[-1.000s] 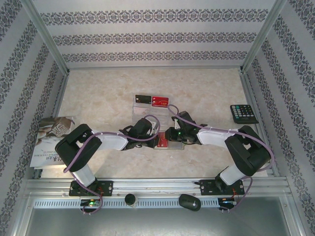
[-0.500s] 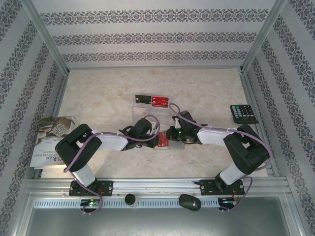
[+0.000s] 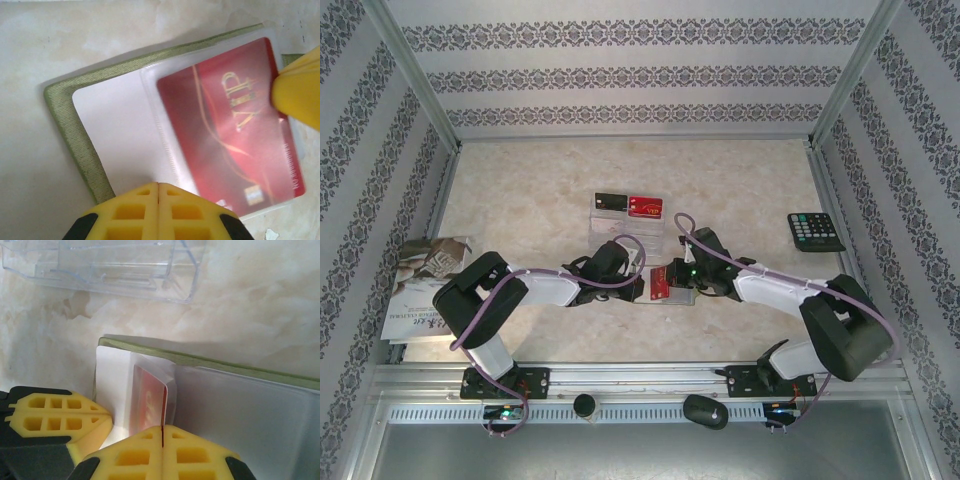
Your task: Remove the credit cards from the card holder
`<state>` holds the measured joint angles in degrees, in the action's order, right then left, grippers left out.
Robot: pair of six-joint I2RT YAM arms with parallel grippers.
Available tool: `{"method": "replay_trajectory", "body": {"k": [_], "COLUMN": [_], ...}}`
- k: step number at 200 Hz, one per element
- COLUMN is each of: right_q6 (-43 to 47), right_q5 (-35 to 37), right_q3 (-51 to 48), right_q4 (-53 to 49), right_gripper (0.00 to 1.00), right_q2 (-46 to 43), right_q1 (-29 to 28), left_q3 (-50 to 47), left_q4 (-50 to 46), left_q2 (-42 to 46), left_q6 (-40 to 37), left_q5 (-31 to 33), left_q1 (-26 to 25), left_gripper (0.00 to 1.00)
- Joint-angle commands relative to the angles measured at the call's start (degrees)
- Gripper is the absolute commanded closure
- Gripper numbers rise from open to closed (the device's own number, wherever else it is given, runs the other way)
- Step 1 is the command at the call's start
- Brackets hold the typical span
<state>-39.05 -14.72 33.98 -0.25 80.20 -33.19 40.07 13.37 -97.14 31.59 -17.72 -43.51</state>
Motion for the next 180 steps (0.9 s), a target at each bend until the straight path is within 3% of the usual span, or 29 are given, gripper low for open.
{"method": "replay_trajectory", "body": {"k": [1, 49, 72, 87, 121, 180], "right_q6": [0.7, 0.6, -0.1, -0.9, -1.4, -1.6], "right_q5": [3.4, 2.8, 3.6, 4.3, 4.7, 4.1], "right_q3": [-0.7, -0.5, -1.1, -1.2, -0.8, -1.5], "right_q4": [-2.0, -0.7, 0.2, 1.0, 1.5, 1.9], "right_gripper": [1.00, 1.00, 1.00, 1.00, 1.00, 1.00], "right_q2": [-1.5, -0.7, -0.8, -0.7, 0.0, 0.0], "right_q1": [0.2, -1.0, -1.4, -2.1, -2.8, -2.7], "left_q3": [-1.4, -0.7, -0.3, 0.2, 2.6, 4.9], "left_q4": [-2.5, -3.7, -4.9, -4.5, -3.0, 3.1], "left_q2": [-1.8, 0.4, 4.4, 6.1, 6.1, -2.0], "left_q6": [0.3, -0.2, -1.1, -1.4, -1.5, 1.2], "left_q5": [0.0, 0.4, 1.5, 1.2, -0.3, -4.5], "left_q1": [-0.3, -0.3, -0.3, -0.3, -1.1, -3.2], "left_gripper": [1.00, 1.00, 0.85, 0.81, 0.79, 0.83]}}
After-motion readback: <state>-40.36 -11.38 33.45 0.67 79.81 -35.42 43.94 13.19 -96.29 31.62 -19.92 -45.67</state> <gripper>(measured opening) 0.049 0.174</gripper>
